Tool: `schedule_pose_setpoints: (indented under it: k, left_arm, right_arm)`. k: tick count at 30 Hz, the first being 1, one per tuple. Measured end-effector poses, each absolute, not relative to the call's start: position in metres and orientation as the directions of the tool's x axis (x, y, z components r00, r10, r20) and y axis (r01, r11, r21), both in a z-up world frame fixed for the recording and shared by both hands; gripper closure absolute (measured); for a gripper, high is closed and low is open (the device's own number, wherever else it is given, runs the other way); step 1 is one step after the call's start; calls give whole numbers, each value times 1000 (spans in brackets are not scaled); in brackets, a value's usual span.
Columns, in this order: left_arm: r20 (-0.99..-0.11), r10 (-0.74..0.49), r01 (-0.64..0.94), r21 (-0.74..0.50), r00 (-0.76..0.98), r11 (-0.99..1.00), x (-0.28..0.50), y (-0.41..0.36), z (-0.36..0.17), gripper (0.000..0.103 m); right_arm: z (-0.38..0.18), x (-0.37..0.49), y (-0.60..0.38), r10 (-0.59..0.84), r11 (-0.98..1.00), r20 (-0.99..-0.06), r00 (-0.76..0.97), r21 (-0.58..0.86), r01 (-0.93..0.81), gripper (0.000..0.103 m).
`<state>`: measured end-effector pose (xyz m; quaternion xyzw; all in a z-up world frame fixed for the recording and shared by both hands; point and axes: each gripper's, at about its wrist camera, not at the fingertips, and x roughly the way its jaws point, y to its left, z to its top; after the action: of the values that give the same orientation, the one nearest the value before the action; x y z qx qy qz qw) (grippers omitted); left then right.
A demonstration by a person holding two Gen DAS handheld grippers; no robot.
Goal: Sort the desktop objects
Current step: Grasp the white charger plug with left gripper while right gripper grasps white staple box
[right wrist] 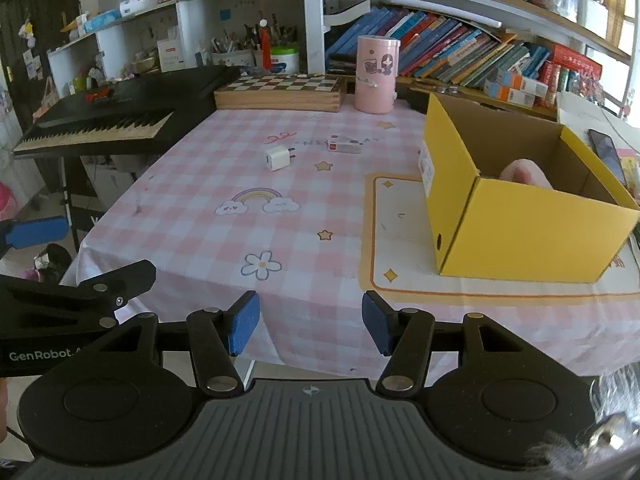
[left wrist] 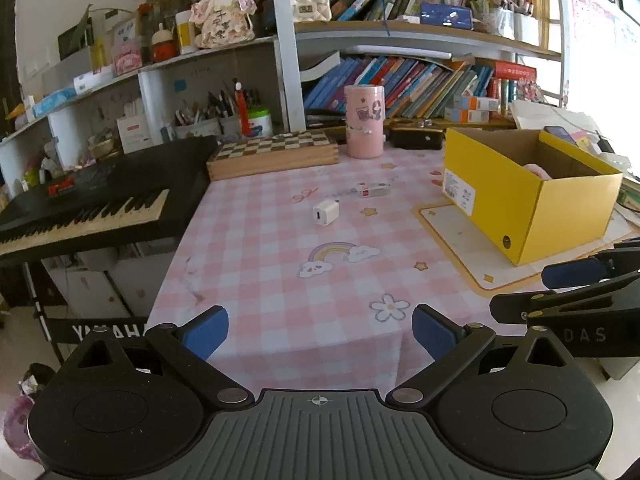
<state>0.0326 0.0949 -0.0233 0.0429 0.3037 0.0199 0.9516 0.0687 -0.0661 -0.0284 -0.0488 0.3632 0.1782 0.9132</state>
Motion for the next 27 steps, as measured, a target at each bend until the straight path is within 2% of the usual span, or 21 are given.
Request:
schedule_pose_setpoints:
  k: [15,27]
  left_arm:
    - [-604,135,-100,91,785,991,111,99,-30,3]
    - [-634,194,-191,75,749,979,193,100,-40,3]
  right_arm:
    - [-28,161,-52,331,903,-682,652,27,-429,49]
    - [-19,265,-45,363,908,-654,663,90,-408,49]
